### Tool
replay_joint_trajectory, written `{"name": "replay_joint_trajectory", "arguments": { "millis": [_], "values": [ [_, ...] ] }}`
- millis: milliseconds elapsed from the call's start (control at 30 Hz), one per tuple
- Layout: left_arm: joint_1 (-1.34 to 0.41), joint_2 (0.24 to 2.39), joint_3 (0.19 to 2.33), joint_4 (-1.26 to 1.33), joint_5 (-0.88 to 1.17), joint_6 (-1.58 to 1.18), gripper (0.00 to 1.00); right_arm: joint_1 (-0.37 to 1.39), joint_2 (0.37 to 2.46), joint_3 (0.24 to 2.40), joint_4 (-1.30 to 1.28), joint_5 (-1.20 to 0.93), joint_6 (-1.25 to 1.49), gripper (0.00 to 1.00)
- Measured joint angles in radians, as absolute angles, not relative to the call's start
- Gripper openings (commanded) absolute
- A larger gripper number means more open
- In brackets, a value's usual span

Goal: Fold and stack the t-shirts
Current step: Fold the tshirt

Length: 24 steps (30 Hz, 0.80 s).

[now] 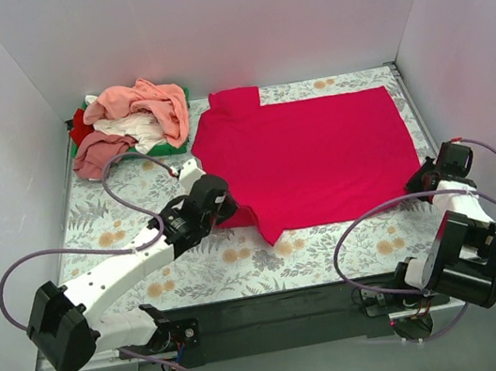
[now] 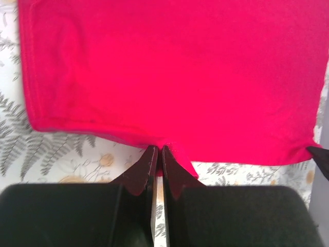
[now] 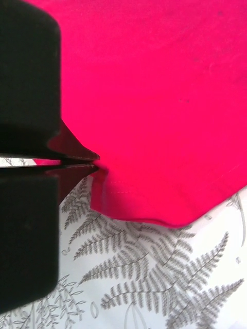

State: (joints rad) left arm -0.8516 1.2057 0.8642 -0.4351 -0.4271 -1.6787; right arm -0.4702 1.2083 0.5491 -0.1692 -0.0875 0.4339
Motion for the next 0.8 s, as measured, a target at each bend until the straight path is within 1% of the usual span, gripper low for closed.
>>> {"name": "replay_joint_trajectory", "arguments": {
  "millis": [300,800],
  "values": [
    [-0.762,1.318,0.971,-0.372,-0.396,-1.615,0.00,-0.465,1.322,0.671,-0.184,-0.160,0.407,0.01],
    [-0.571,1.533,1.153,-0.302,-0.291,-1.515,0.00,-0.400,1.513,0.937,-0.223,-0.191,0.353,0.01]
  ]
}}
